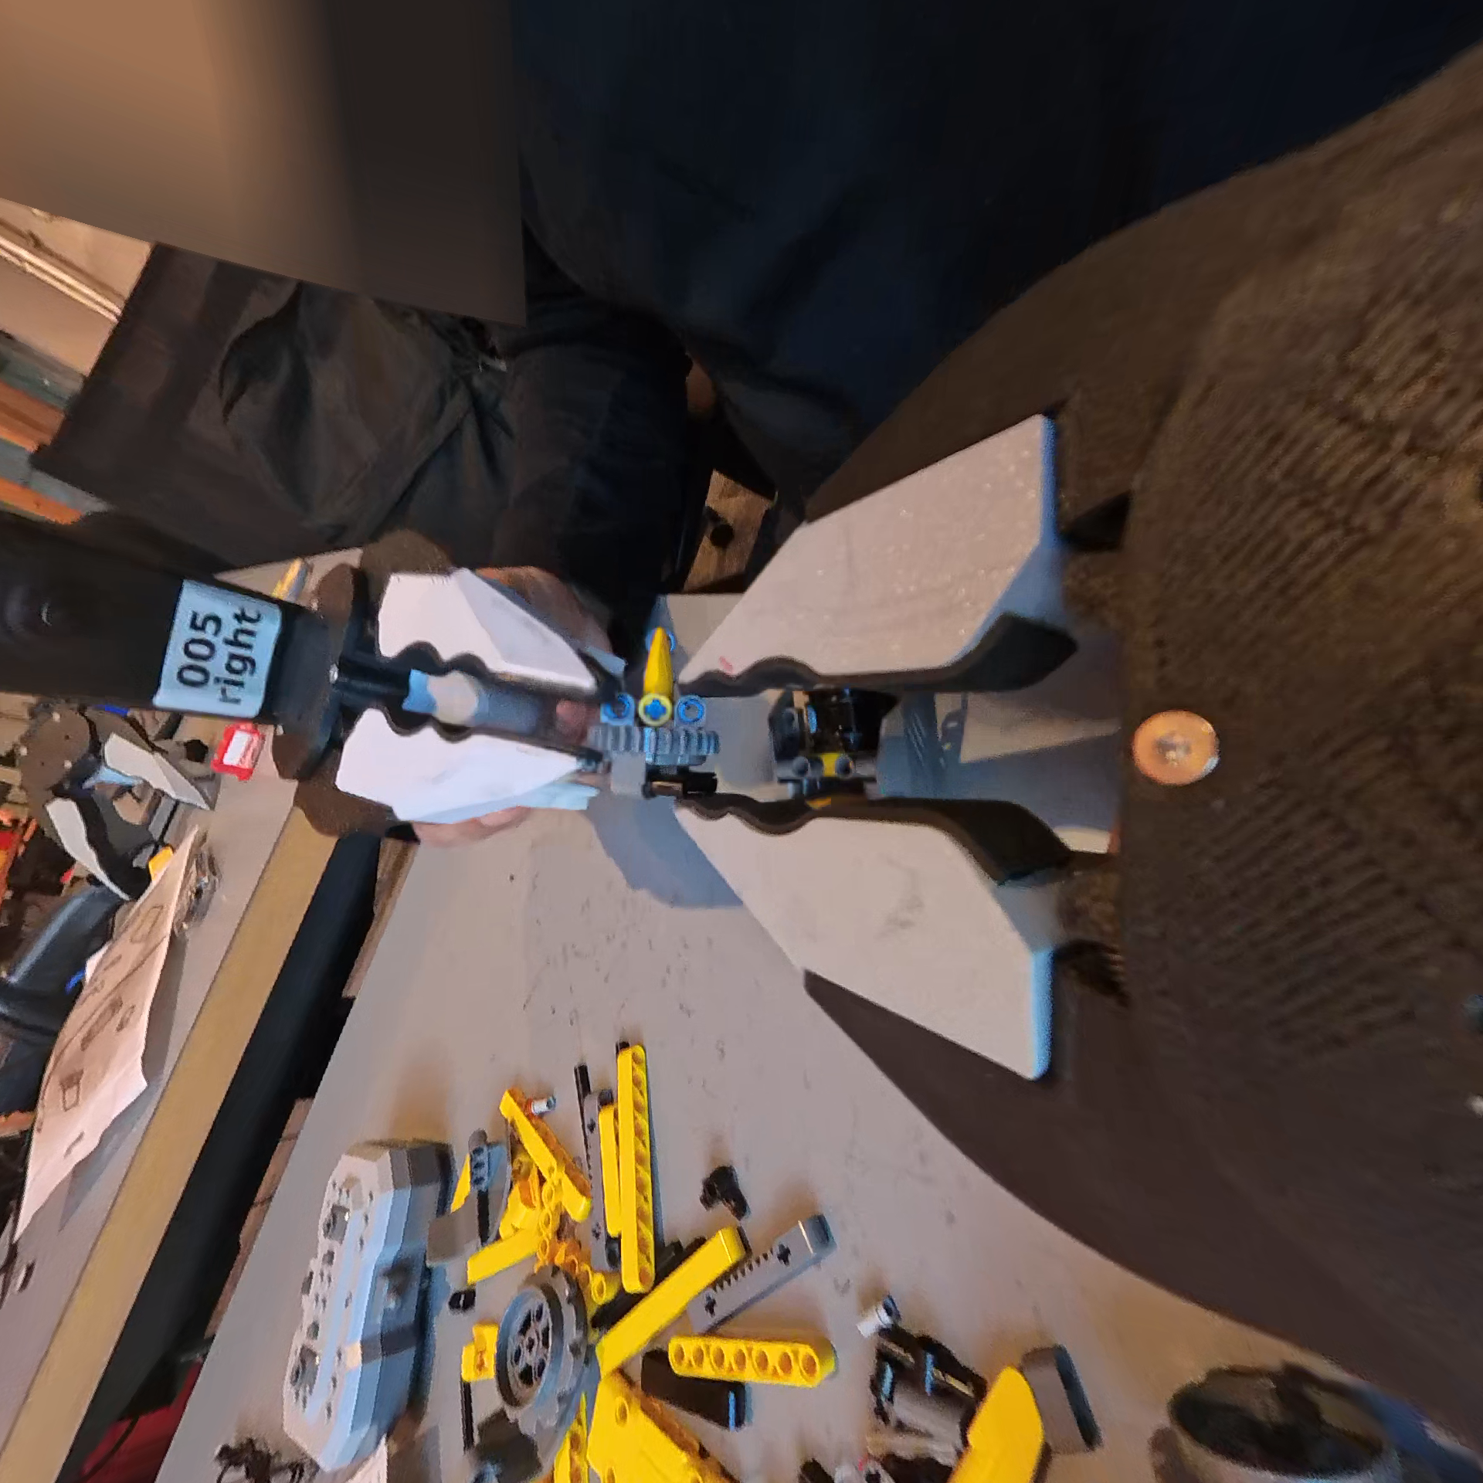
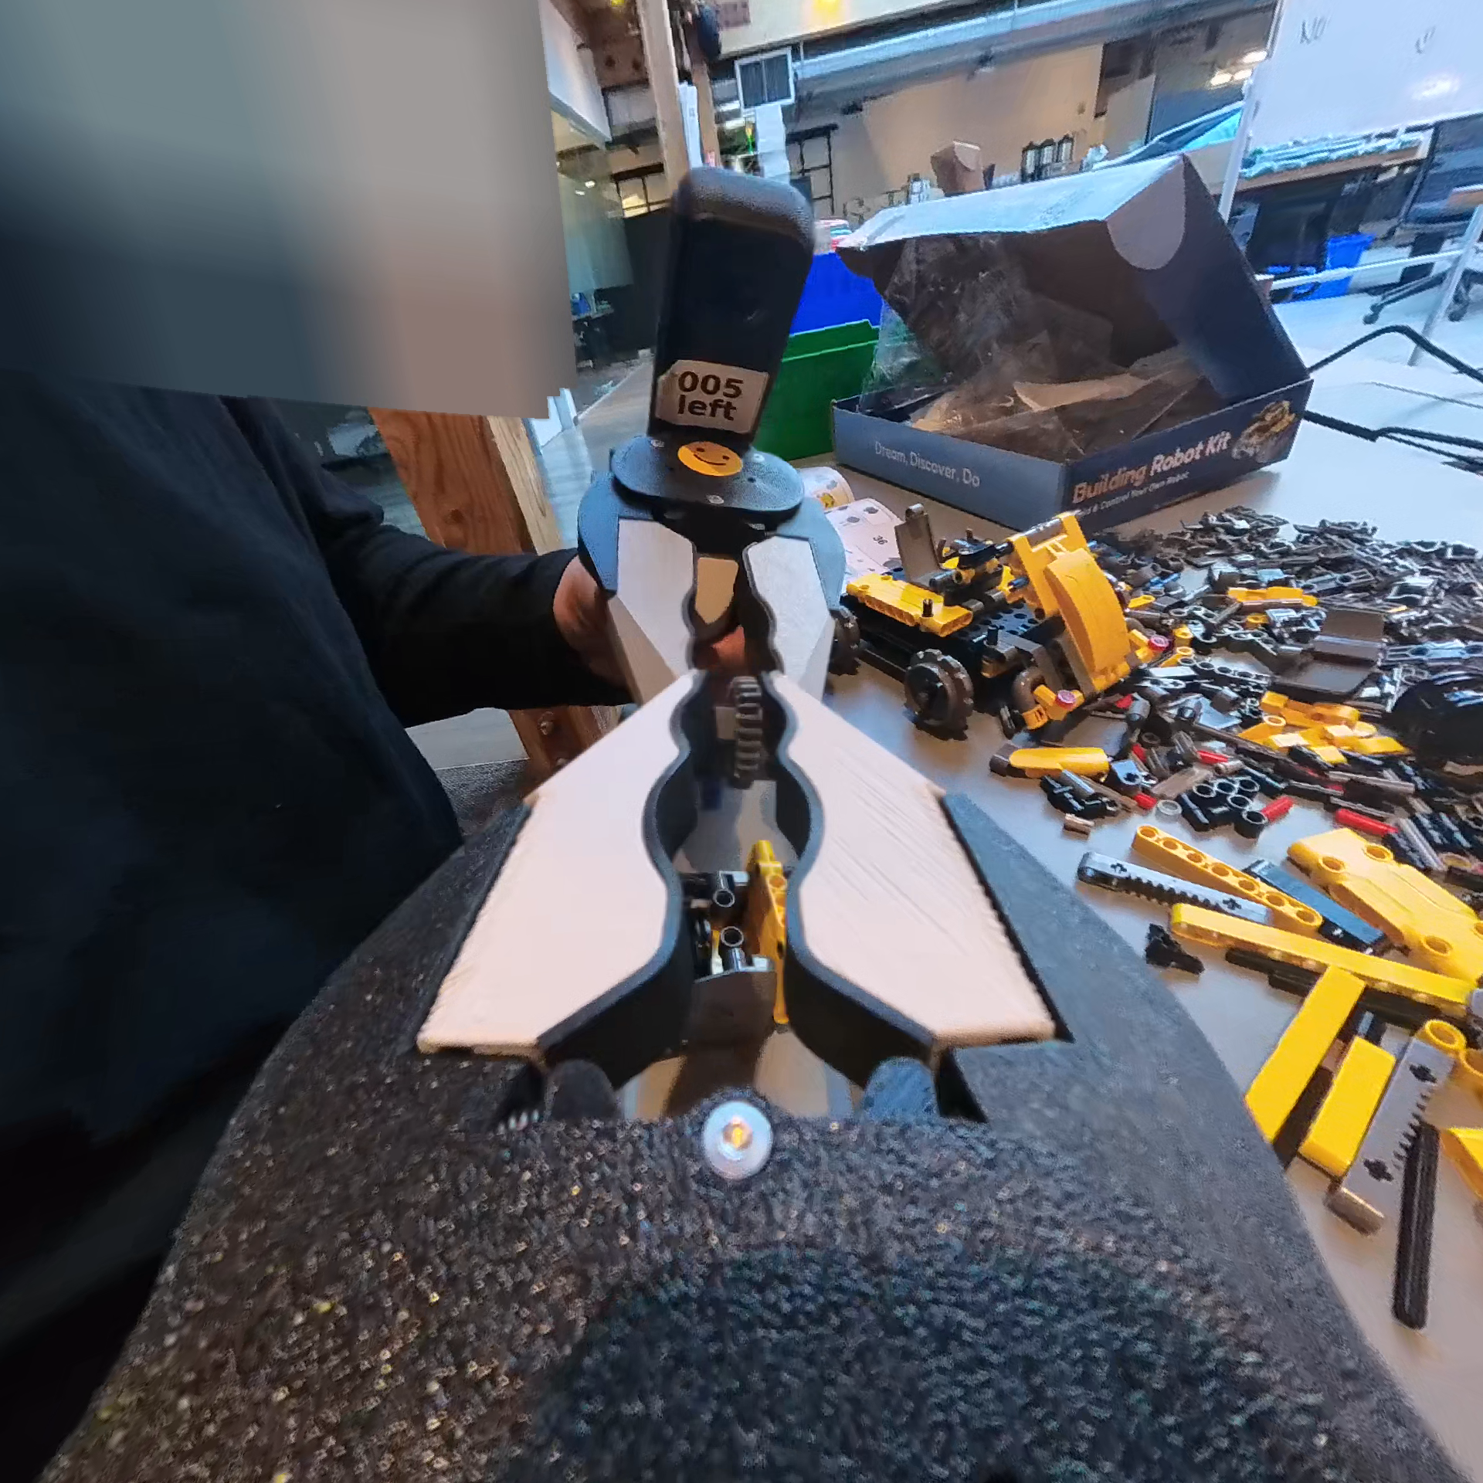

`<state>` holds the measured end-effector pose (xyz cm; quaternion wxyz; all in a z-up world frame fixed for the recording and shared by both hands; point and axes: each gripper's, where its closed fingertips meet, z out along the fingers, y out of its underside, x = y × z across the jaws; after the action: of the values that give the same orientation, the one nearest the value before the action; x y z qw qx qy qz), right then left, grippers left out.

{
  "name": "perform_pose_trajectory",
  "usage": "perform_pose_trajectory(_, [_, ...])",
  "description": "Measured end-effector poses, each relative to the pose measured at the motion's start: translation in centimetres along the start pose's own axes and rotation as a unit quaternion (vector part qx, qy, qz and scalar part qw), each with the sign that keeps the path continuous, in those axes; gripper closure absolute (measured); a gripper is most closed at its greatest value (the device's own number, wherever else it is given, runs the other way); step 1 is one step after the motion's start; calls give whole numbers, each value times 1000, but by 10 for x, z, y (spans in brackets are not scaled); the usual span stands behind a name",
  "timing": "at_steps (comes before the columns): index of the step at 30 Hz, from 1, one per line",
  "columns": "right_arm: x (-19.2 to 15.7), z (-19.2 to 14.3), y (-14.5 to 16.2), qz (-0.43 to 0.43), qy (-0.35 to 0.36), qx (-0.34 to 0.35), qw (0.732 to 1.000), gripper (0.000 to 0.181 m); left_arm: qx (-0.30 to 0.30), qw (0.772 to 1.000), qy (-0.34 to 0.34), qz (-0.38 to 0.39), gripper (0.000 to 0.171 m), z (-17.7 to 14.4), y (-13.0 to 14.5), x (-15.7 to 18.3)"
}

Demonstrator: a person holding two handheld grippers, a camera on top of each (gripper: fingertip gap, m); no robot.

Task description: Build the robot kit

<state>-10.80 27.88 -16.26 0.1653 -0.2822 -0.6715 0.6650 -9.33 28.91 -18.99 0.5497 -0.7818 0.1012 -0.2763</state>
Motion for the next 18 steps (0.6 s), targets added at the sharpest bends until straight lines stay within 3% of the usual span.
perform_pose_trajectory(3, [0, -4, -2, 12, -2, 0, 1000, 149, -22, 999, -43, 18, 150, -3, 3, -11])
perform_pose_trajectory(7, [0, -8, 9, -38, 30, -53, 997, 148, -23, 998, -58, 18, 150, -4, -1, -12])
perform_pose_trajectory(11, [6, -9, 15, -109, 100, -115, 982, 143, -23, 994, -102, -36, 150, -6, 3, -30])
perform_pose_trajectory(15, [17, -7, 24, -177, 188, -173, 950, 141, 8, 988, -105, -116, 150, -4, 1, -39])
perform_pose_trajectory(18, [29, -9, 29, -260, 263, -221, 903, 160, 21, 985, -106, -132, 150, -2, -2, -39])
